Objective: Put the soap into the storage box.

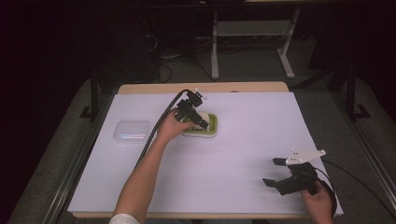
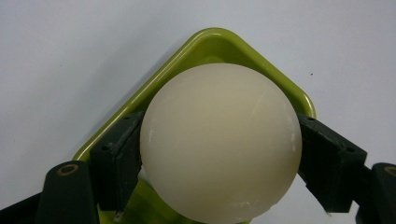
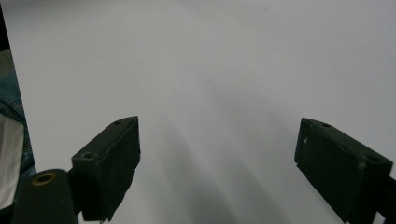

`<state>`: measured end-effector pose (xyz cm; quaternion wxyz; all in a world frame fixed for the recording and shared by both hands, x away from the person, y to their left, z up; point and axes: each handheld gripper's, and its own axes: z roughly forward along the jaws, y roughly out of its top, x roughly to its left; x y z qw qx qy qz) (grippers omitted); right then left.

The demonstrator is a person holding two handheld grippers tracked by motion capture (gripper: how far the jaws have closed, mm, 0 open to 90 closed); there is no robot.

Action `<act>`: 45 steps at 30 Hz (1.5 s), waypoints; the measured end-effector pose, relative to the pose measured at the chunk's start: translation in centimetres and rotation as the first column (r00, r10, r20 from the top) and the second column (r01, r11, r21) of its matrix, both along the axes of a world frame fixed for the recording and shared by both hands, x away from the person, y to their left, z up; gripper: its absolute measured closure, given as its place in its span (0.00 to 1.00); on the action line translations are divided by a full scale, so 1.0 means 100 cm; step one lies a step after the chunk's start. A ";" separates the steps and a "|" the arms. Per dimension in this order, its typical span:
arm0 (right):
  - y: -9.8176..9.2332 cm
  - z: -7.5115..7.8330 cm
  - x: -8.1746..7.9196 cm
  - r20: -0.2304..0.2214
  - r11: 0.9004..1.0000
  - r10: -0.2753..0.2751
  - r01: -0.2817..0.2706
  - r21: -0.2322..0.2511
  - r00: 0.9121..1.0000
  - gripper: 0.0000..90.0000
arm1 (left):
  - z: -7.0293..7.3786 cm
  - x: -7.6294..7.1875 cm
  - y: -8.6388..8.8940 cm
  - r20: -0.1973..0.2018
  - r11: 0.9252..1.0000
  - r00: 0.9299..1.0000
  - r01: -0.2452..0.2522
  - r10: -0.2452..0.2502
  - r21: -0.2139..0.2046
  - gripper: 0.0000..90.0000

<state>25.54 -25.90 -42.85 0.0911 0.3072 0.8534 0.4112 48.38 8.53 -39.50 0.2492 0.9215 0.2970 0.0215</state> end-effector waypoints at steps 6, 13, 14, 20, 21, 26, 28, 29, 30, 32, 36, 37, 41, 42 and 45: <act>0.001 0.000 0.000 0.000 1.000 0.002 -0.002 -0.001 1.000 0.15 | -0.001 0.002 0.002 -0.005 1.000 1.000 -0.005 0.005 0.017 0.25; 0.001 -0.001 0.000 -0.001 1.000 0.003 -0.003 -0.001 1.000 0.15 | -0.004 0.002 0.002 -0.008 1.000 1.000 -0.023 0.023 0.019 0.25; 0.001 0.000 0.000 -0.001 1.000 0.003 -0.003 -0.001 1.000 0.15 | -0.005 0.002 0.002 -0.010 1.000 1.000 -0.022 0.023 0.021 0.25; 0.001 0.000 0.000 0.000 1.000 0.003 -0.003 -0.001 1.000 0.15 | -0.008 0.003 0.000 -0.017 0.999 1.000 -0.025 0.025 0.029 0.25; 0.001 0.000 0.000 0.000 1.000 0.003 -0.003 -0.001 1.000 0.15 | -0.008 0.002 0.000 -0.017 0.999 1.000 -0.025 0.026 0.030 0.25; 0.001 -0.001 0.000 0.000 1.000 0.005 -0.005 0.000 1.000 0.15 | -0.010 0.003 0.000 -0.022 0.999 1.000 -0.011 0.012 0.043 0.25; 0.001 -0.001 0.000 0.000 1.000 0.005 -0.005 0.000 1.000 0.15 | -0.011 0.003 0.000 -0.022 0.999 1.000 -0.013 0.014 0.043 0.25; 0.001 -0.001 0.000 0.000 1.000 0.005 -0.005 0.000 1.000 0.15 | -0.011 0.003 0.000 -0.022 0.999 1.000 -0.013 0.014 0.043 0.25; 0.001 -0.001 0.000 0.001 1.000 0.005 -0.005 0.000 1.000 0.15 | -0.011 0.004 0.000 -0.023 0.999 1.000 -0.016 0.017 0.042 0.25; 0.001 -0.001 0.000 0.000 1.000 0.005 -0.005 0.000 1.000 0.15 | -0.011 0.004 0.000 -0.024 0.999 1.000 -0.017 0.018 0.045 0.25; 0.001 -0.001 0.000 -0.001 1.000 0.005 -0.005 -0.003 1.000 0.15 | -0.011 0.004 0.001 -0.025 0.999 1.000 -0.013 0.015 0.048 0.25; 0.001 -0.001 0.000 -0.001 1.000 0.006 -0.006 -0.002 1.000 0.15 | -0.011 0.004 0.000 -0.024 0.999 1.000 -0.013 0.015 0.052 0.25; 0.002 0.000 0.000 -0.004 1.000 0.002 -0.002 0.001 1.000 0.15 | -0.011 0.004 0.000 -0.022 0.998 1.000 -0.012 0.013 0.054 0.25; 0.002 -0.001 0.000 -0.003 1.000 0.004 -0.004 0.000 1.000 0.15 | -0.011 0.004 0.000 -0.022 0.999 1.000 -0.014 0.016 0.052 0.25; 0.002 -0.001 0.000 -0.006 1.000 0.007 -0.007 -0.002 1.000 0.15 | -0.011 0.004 0.000 -0.024 0.999 1.000 -0.014 0.015 0.053 0.25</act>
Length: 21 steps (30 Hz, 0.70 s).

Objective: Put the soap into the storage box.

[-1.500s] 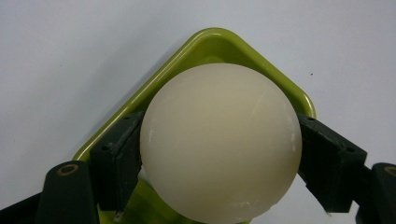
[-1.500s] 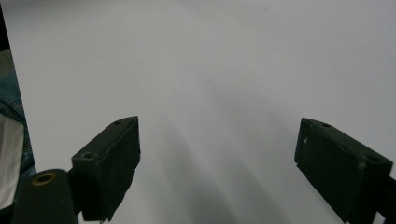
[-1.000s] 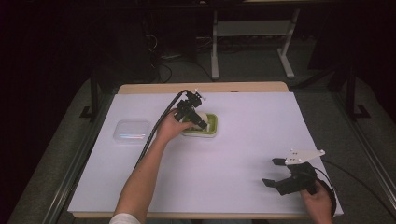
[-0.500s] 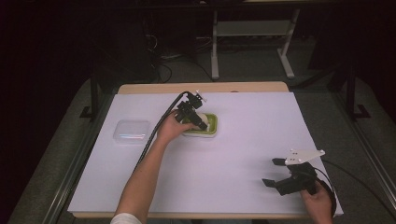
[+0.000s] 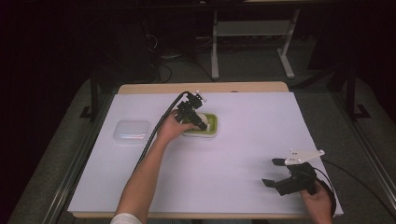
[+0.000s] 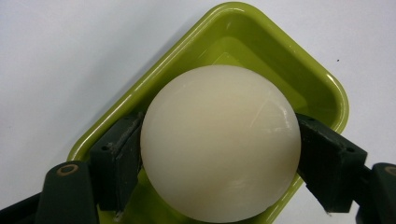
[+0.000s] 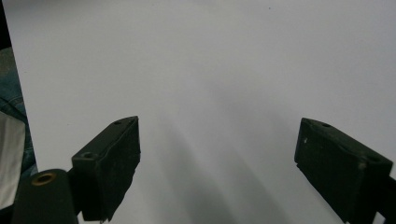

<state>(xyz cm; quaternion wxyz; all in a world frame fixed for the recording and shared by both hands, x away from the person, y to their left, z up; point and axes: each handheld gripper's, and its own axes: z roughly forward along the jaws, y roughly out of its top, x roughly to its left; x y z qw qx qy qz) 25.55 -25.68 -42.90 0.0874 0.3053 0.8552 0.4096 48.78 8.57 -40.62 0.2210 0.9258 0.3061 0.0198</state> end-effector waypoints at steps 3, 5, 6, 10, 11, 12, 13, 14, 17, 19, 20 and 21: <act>0.000 0.000 0.000 0.001 1.000 0.005 -0.005 -0.004 1.000 0.15 | 0.000 0.000 0.000 -0.001 1.000 1.000 0.002 -0.002 0.007 0.25; 0.000 0.000 0.000 0.003 1.000 0.004 -0.004 -0.003 1.000 0.15 | -0.001 0.000 0.000 -0.001 1.000 1.000 0.000 0.000 0.008 0.25; 0.000 0.000 0.000 0.003 1.000 0.004 -0.004 -0.003 1.000 0.15 | -0.001 0.000 0.000 -0.001 1.000 1.000 -0.001 0.001 0.008 0.25; 0.000 0.000 0.000 -0.001 1.000 0.002 -0.002 -0.002 1.000 0.15 | 0.000 0.000 0.000 -0.005 1.000 1.000 0.000 0.000 0.009 0.25; 0.000 0.000 0.000 -0.001 1.000 0.001 -0.001 -0.001 1.000 0.15 | 0.000 0.000 0.000 -0.004 1.000 1.000 0.000 0.000 0.009 0.25; 0.000 0.000 0.000 -0.001 1.000 0.001 -0.001 -0.001 1.000 0.15 | 0.000 0.000 0.000 -0.004 1.000 1.000 0.000 0.000 0.009 0.25; 0.000 0.000 0.000 -0.001 1.000 0.002 -0.002 -0.002 1.000 0.15 | -0.001 0.001 0.000 -0.002 1.000 1.000 -0.002 0.002 0.008 0.25; 0.000 0.000 0.000 -0.001 1.000 0.002 -0.002 -0.003 1.000 0.15 | -0.001 0.000 0.000 -0.002 1.000 1.000 -0.003 0.003 0.004 0.25; 0.000 0.000 0.000 0.000 1.000 0.000 0.000 0.000 1.000 0.15 | -0.001 0.000 0.000 -0.006 1.000 1.000 -0.001 0.001 0.005 0.25; 0.000 0.000 0.000 -0.001 1.000 0.000 0.000 0.000 1.000 0.15 | -0.001 0.000 0.000 -0.002 1.000 1.000 -0.001 0.001 0.005 0.25; 0.000 0.000 0.000 -0.001 1.000 0.000 0.000 0.000 1.000 0.15 | -0.001 0.000 0.000 -0.002 1.000 1.000 -0.001 0.001 0.005 0.25; 0.000 0.000 0.000 -0.001 1.000 0.002 -0.002 -0.002 1.000 0.15 | -0.001 0.000 -0.001 -0.004 1.000 1.000 0.009 -0.009 0.018 0.25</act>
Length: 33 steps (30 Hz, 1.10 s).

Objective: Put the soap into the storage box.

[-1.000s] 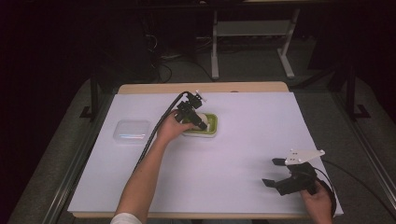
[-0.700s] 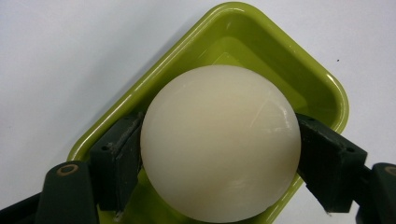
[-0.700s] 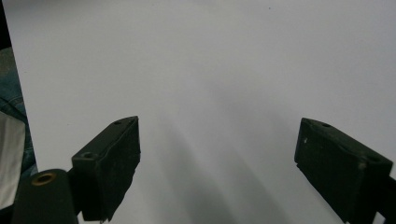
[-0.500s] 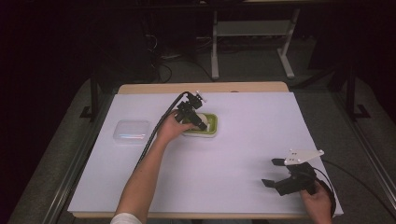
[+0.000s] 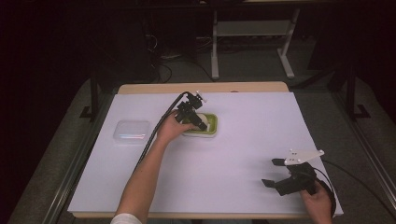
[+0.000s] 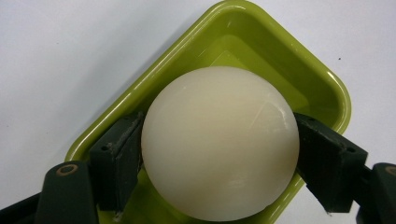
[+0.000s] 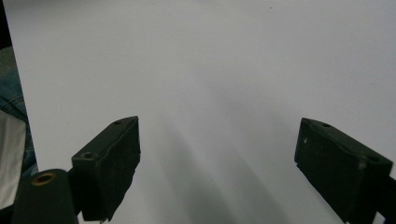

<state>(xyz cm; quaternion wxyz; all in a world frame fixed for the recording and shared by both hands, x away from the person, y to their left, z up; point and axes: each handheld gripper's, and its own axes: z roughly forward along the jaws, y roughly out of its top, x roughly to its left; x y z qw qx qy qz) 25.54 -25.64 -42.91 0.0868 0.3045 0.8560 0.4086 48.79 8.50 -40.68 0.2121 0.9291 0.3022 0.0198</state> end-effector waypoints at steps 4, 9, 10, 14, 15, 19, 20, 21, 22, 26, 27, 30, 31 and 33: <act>0.000 0.000 0.000 0.002 1.000 -0.001 0.001 -0.001 1.000 0.15 | 0.000 -0.001 -0.001 0.004 1.000 1.000 -0.001 0.001 0.005 0.24; -0.001 0.000 0.000 0.001 1.000 -0.004 0.004 0.001 1.000 0.15 | 0.003 -0.002 0.001 0.018 1.000 1.000 0.006 -0.005 -0.016 0.24; -0.001 0.000 0.000 0.000 1.000 -0.004 0.004 0.002 1.000 0.15 | 0.005 -0.003 0.001 0.026 1.000 1.000 0.003 -0.002 -0.023 0.24; 0.000 0.000 0.001 0.004 1.000 0.003 -0.003 -0.001 1.000 0.15 | 0.011 -0.005 0.001 0.044 0.999 0.999 0.015 -0.014 -0.029 0.24; 0.000 0.000 0.001 0.002 1.000 0.002 -0.002 -0.001 1.000 0.15 | 0.012 -0.006 0.001 0.051 0.999 0.999 0.012 -0.010 -0.038 0.24; 0.000 0.000 0.000 0.004 1.000 0.001 -0.001 0.000 1.000 0.15 | 0.014 -0.007 0.002 0.051 0.999 0.999 0.014 -0.012 -0.041 0.24; 0.000 0.000 0.000 0.001 1.000 -0.001 0.001 0.000 1.000 0.15 | 0.015 -0.009 0.002 0.052 0.999 0.999 0.012 -0.010 -0.043 0.24; 0.000 0.000 0.000 0.000 1.000 -0.004 0.004 0.002 1.000 0.15 | 0.016 -0.009 0.003 0.053 0.999 0.998 0.022 -0.020 -0.037 0.24; -0.001 0.000 0.000 0.000 1.000 -0.005 0.005 0.001 1.000 0.15 | 0.017 -0.010 0.003 0.056 0.999 0.998 0.020 -0.017 -0.044 0.24; 0.000 0.000 0.000 -0.002 1.000 -0.006 0.006 0.002 1.000 0.15 | 0.021 -0.012 0.005 0.061 0.998 0.998 0.037 -0.034 -0.051 0.24; 0.000 0.000 0.000 -0.002 1.000 -0.005 0.005 0.001 1.000 0.15 | 0.021 -0.012 0.005 0.061 0.998 0.998 0.037 -0.034 -0.051 0.25; -0.001 0.000 0.001 0.000 1.000 -0.004 0.004 -0.001 1.000 0.15 | 0.023 -0.016 0.003 0.065 0.997 0.997 0.052 -0.048 -0.054 0.26; -0.001 0.000 0.001 0.000 1.000 -0.005 0.005 0.000 1.000 0.15 | 0.024 -0.016 0.003 0.066 0.997 0.997 0.051 -0.048 -0.054 0.25; -0.001 0.000 0.000 0.001 1.000 -0.007 0.007 0.000 1.000 0.15 | 0.025 -0.018 0.003 0.070 0.997 0.996 0.060 -0.056 -0.053 0.25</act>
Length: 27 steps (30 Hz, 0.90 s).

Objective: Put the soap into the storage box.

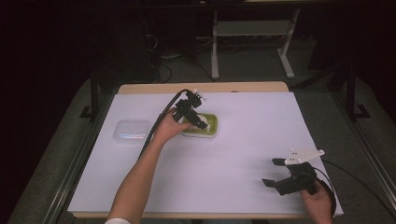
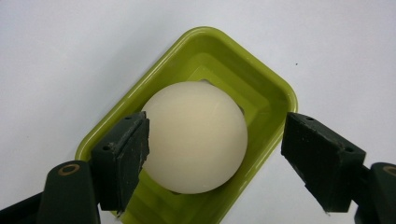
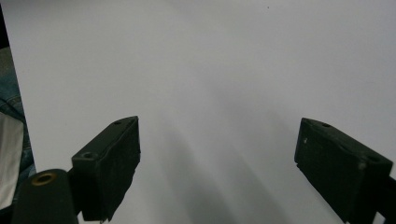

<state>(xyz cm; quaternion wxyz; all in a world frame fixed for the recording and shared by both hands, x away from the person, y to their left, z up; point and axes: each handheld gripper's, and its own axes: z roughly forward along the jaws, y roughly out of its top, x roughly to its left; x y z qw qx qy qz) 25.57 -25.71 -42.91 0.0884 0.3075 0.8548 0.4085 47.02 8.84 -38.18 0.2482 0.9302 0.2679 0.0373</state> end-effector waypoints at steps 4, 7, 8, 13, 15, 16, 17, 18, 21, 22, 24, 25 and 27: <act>-0.001 0.000 0.000 0.005 1.000 0.002 -0.002 -0.004 1.000 0.15 | 0.003 -0.004 0.001 0.002 1.000 1.000 0.008 -0.008 -0.009 0.26; -0.001 0.000 0.000 0.003 1.000 -0.002 0.002 -0.002 1.000 0.15 | 0.006 -0.007 0.004 0.010 1.000 1.000 0.019 -0.019 -0.013 0.26; -0.001 0.000 0.000 0.006 1.000 0.000 0.000 -0.005 1.000 0.15 | 0.006 -0.009 0.005 0.010 1.000 1.000 0.020 -0.020 -0.017 0.26; 0.000 0.000 0.000 0.001 1.000 -0.002 0.002 -0.004 1.000 0.15 | 0.012 -0.015 0.013 0.009 0.999 1.000 0.026 -0.025 -0.035 0.26; 0.000 0.000 0.000 0.002 1.000 -0.003 0.003 0.000 1.000 0.15 | 0.013 -0.017 0.018 0.016 0.999 1.000 0.024 -0.023 -0.042 0.26; 0.000 0.000 0.000 0.002 1.000 -0.003 0.003 0.000 1.000 0.15 | 0.013 -0.017 0.018 0.016 0.999 1.000 0.024 -0.023 -0.042 0.26; 0.000 0.000 0.000 0.000 1.000 -0.006 0.006 0.000 1.000 0.15 | 0.013 -0.020 0.022 0.011 0.999 1.000 0.027 -0.027 -0.044 0.26; 0.000 0.000 0.000 0.000 1.000 -0.006 0.006 0.000 1.000 0.15 | 0.013 -0.020 0.022 0.011 0.999 1.000 0.027 -0.027 -0.044 0.26; 0.000 0.000 0.000 -0.002 1.000 -0.006 0.006 -0.003 1.000 0.15 | 0.014 -0.026 0.029 0.018 0.999 1.000 0.026 -0.025 -0.047 0.26; 0.000 0.000 0.000 -0.003 1.000 -0.007 0.007 -0.004 1.000 0.15 | 0.014 -0.027 0.030 0.019 0.998 1.000 0.024 -0.023 -0.050 0.26; 0.000 0.000 0.000 -0.001 1.000 -0.006 0.006 -0.004 1.000 0.15 | 0.014 -0.029 0.032 0.019 0.999 1.000 0.024 -0.023 -0.049 0.26; 0.001 0.000 -0.001 0.002 1.000 -0.005 0.005 -0.004 1.000 0.15 | 0.013 -0.032 0.035 0.017 0.999 1.000 0.024 -0.023 -0.048 0.26; 0.001 0.000 -0.001 0.002 1.000 -0.004 0.004 -0.005 1.000 0.15 | 0.013 -0.036 0.038 0.020 0.998 1.000 0.016 -0.015 -0.058 0.26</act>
